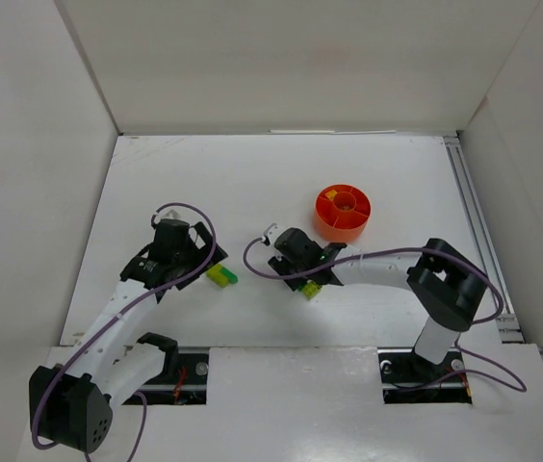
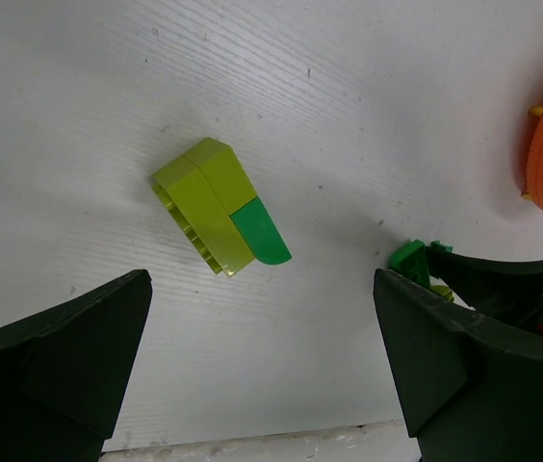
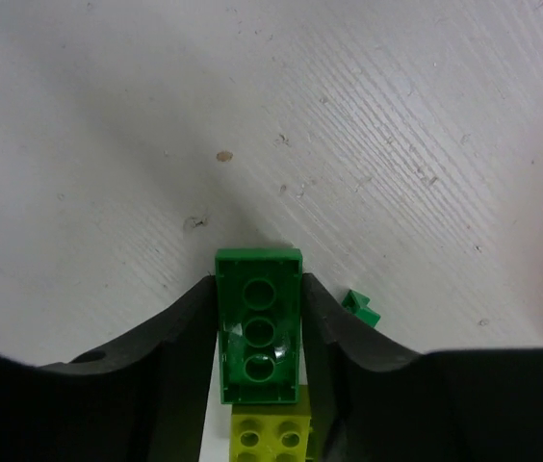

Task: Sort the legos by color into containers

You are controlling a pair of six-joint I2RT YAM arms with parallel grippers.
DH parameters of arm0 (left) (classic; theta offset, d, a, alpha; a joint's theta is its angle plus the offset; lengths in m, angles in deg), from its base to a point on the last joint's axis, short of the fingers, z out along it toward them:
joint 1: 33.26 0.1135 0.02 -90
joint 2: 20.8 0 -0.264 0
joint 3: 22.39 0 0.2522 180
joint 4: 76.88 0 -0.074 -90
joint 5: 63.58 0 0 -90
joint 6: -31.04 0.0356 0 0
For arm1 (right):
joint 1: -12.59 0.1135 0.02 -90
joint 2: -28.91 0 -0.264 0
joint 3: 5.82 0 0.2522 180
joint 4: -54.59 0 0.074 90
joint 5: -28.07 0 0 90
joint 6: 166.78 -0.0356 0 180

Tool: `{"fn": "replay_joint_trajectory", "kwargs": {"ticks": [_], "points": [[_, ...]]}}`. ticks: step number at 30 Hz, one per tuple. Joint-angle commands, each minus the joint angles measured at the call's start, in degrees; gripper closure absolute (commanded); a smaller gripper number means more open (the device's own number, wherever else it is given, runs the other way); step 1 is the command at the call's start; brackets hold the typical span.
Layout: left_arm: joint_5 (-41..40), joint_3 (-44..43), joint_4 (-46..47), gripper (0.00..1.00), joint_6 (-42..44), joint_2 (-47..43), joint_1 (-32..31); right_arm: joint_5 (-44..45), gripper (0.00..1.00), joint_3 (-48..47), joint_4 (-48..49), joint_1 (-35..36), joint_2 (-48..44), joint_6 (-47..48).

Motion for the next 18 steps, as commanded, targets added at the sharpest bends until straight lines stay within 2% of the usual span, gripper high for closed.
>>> {"fn": "replay_joint_trajectory", "kwargs": {"ticks": [1,4,6,12,18], "points": [[-0.52,-0.55,-0.41,0.01,-0.25,-1.08,-0.21,-1.61,0.57,2.67,-1.35,-0.18,-1.92,-0.51],[-0.52,-0.55,-0.41,0.01,-0.25,-1.08,-0.21,-1.09,0.71,2.68,-1.35,-0.18,-3.32,-1.03],[-0.52,-0.55,-0.41,0.01,-0.25,-1.08,-0.21,-1.09,0.73,2.68,-1.35,-0.18,-4.2,-0.51],[-1.05,-2.74,0.64,0.01,0.89,0.76,-0.21,-1.78,0.76,-2.94,0.05,-1.23,-9.3,6.86],[-1.05,-5.73,3.36,0.01,2.82,2.88,-0.21,-11.62,0.77,-4.17,8.65,-10.36,-14.48,18.62]]}}
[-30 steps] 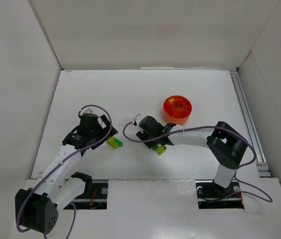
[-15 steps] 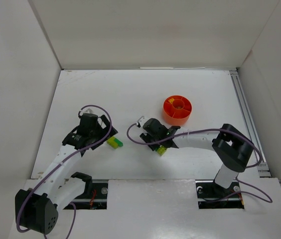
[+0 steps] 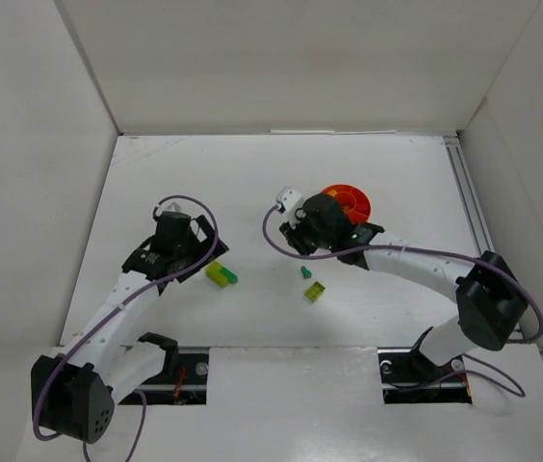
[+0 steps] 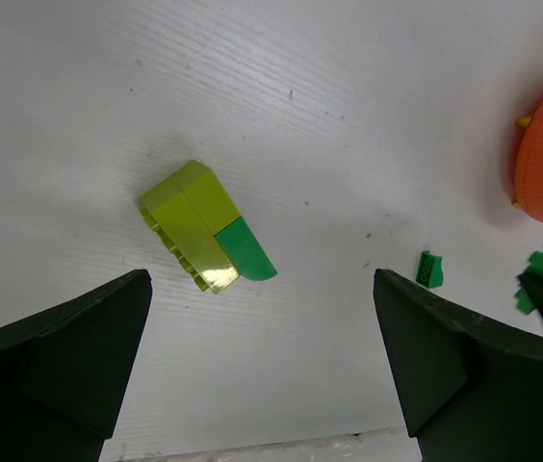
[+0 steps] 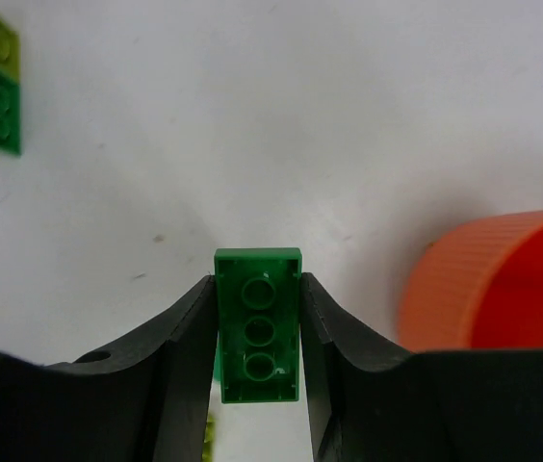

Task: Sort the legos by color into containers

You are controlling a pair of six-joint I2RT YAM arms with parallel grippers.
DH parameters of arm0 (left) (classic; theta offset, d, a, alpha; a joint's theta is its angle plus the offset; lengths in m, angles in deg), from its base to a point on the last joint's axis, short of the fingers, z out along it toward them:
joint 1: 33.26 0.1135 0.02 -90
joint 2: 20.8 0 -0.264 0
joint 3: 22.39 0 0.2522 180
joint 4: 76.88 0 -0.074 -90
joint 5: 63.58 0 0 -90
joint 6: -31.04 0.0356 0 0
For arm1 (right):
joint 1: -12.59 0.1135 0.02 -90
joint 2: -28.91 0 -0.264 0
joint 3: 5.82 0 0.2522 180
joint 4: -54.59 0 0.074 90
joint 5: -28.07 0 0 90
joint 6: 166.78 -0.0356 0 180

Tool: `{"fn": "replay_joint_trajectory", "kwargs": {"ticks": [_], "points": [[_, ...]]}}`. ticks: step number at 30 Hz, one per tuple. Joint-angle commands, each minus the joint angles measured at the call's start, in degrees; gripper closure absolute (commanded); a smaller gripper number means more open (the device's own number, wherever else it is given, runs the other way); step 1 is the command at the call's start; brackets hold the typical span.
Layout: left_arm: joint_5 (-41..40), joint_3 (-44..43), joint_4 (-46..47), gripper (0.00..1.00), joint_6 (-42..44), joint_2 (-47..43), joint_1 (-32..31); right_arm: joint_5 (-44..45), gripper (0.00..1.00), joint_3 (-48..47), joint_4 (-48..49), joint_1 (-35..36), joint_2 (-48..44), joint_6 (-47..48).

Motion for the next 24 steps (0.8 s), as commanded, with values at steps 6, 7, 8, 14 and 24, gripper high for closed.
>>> {"fn": "replay_joint_trajectory", "kwargs": {"ticks": [6,7,8,14,24], "points": [[-1.23,-8.25,4.07,0.01,2.96,5.87,-0.21,-8.24,0.77,-6.13,7.84,-14.78,-2.41,11.12],[-1.75,-8.86,4.07,0.01,2.96,6.75,-0.21,-8.24,0.77,-6.14,8.45,-15.59,-1.88,10.6],[-1.76,-10.09,4.07,0.01,2.96,8.41,-0.21,-7.28,0.76,-6.84,8.46,-16.21,-1.87,10.6],[-1.76,-13.18,5.3,0.01,4.1,13.43,-0.21,-6.74,0.74,-9.83,8.46,-16.91,1.99,11.3],[-1.76,-15.11,5.83,0.01,4.63,16.25,-0.21,-3.67,0.67,-9.83,8.46,-18.67,4.37,10.77]]}}
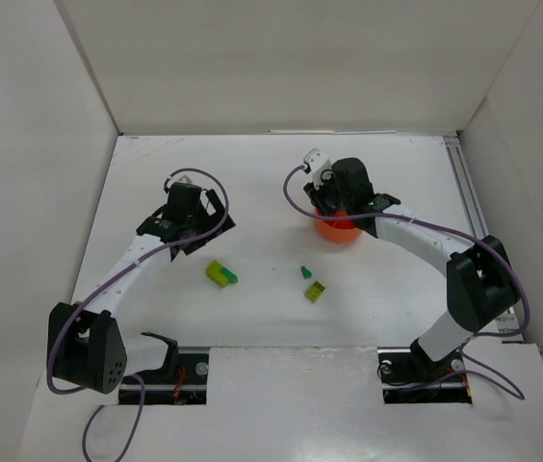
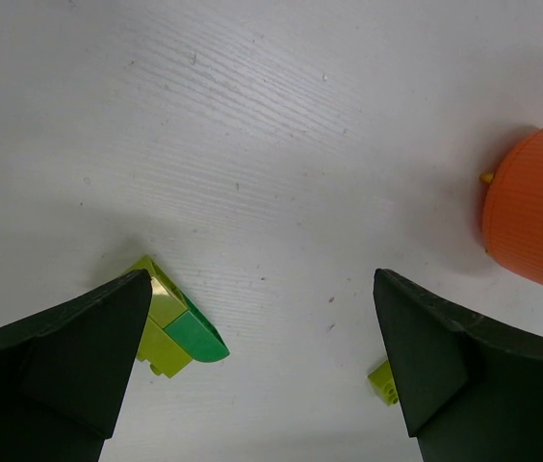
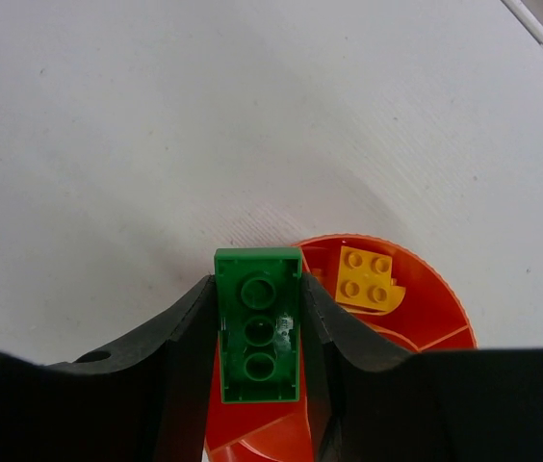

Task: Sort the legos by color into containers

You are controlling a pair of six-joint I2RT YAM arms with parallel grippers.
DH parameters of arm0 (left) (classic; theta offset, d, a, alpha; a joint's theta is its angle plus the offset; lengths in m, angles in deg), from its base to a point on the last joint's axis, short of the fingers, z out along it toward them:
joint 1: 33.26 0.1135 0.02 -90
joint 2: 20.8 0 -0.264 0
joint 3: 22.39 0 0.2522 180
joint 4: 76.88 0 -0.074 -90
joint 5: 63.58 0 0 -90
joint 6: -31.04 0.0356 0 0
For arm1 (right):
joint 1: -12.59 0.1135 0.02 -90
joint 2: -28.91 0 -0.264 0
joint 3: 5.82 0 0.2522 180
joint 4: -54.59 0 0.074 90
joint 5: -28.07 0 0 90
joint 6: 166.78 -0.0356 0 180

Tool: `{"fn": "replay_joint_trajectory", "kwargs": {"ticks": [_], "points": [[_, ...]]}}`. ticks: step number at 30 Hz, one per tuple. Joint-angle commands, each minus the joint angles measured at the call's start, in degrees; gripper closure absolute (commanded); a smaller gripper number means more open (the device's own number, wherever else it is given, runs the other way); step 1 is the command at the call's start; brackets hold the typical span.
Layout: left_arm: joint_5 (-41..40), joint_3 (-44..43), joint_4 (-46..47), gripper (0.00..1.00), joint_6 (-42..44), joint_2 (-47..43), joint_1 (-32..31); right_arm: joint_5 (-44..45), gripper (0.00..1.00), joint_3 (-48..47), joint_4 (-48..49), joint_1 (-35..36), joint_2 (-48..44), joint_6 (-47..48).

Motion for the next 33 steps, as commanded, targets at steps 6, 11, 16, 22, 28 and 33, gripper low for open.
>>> {"fn": "replay_joint_trajectory", "kwargs": {"ticks": [6,11,16,22,28,33], "points": [[-0.64,-2.52,0.93,0.01,1.0,-0.12,-0.21,1.86,0.57,-2.38,2.91,-0.75,0.76,-0.24],[-0.64,-2.52,0.93,0.01,1.0,-0.12,-0.21,1.86,0.44,-1.76,2.91,-0.75,0.15,-0.77],[-0.64,-2.52,0.93,0.01,1.53,-0.12,-0.21,1.34,0.42,-0.71,2.91,-0.75,-1.08,-0.77],[-0.64,-2.0,0.41,0.01,1.53,-1.96,-0.21,-0.6,0.42,1.74,1.33,2.66,-6.44,1.16],[0.41,0.12,-0.12,0.01,1.53,-4.77,-0.21,0.63,0.4,7.19,-5.17,10.93,-9.26,-4.09],[0.41,3.97,-1.26,0.01,0.92,-8.73,-0.21,2.37,0.4,12.03,-6.49,16.64,-8.55,-10.52]]}}
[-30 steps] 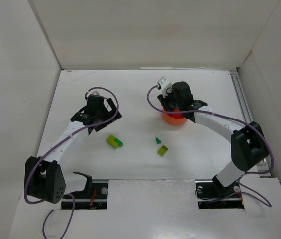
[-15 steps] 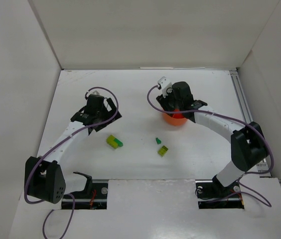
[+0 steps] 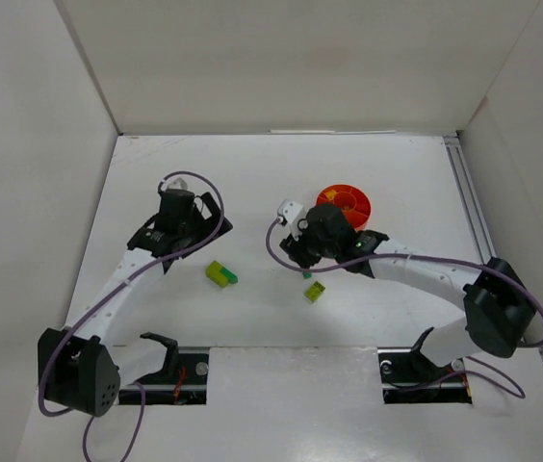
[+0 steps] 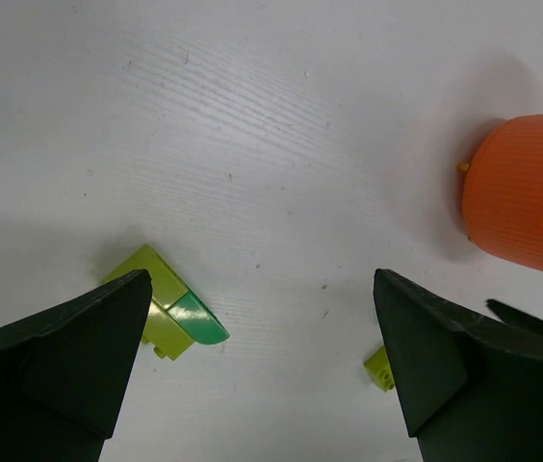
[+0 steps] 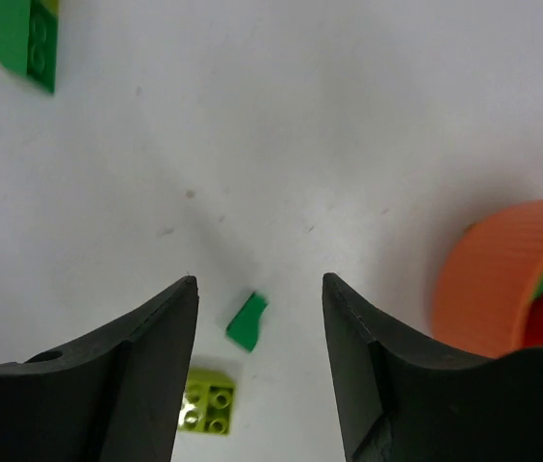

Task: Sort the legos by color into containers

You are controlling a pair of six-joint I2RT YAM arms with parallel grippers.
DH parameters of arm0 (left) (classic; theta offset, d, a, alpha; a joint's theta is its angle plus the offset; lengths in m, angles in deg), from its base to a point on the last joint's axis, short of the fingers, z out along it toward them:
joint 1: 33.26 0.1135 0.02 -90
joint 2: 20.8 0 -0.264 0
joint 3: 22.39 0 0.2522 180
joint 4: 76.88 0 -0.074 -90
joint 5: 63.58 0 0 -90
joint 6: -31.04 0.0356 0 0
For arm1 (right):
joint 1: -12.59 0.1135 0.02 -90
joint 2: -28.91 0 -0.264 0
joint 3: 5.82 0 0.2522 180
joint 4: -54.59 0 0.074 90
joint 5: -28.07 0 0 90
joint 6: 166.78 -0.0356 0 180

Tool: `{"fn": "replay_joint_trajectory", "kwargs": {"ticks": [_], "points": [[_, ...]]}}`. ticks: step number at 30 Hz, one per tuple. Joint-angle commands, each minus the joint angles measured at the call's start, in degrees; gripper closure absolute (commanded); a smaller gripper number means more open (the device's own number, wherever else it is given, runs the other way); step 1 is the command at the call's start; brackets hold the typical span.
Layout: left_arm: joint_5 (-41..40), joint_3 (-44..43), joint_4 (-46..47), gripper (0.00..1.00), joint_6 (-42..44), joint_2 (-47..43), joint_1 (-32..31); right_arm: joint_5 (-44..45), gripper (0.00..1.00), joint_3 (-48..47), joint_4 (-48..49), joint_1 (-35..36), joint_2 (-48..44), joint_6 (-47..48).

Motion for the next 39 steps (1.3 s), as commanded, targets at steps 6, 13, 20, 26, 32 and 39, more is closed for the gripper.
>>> {"fn": "replay_joint_trajectory", "kwargs": {"ticks": [6,13,20,26,32,39], "points": [[1.36,6.51,-1.77,0.01,-0.93,-7.79,-0.21,7.2,0.34,5.16,-4.06,4.32,3.85,-12.08],[2.41,8.63,-2.3,0.01,-1.45,-10.34,-0.21,9.67,0.34,6.22,-1.25,4.32,9.91,-14.99],[1.89,8.63,-3.44,0.01,-1.45,-12.19,-0.21,10.73,0.68,5.69,-0.72,4.32,10.81,-16.14],[1.89,7.57,-2.39,0.01,-1.45,-10.35,-0.21,10.11,0.86,5.0,-1.33,4.32,7.29,-16.14],[1.89,4.94,-1.33,0.01,-0.93,-5.43,-0.21,12.21,0.9,-1.41,-5.02,3.53,5.35,-11.92],[1.89,0.64,1.04,0.01,0.12,-0.16,-0.21,12.83,0.9,-11.44,-7.13,-2.35,5.35,-6.47]]}}
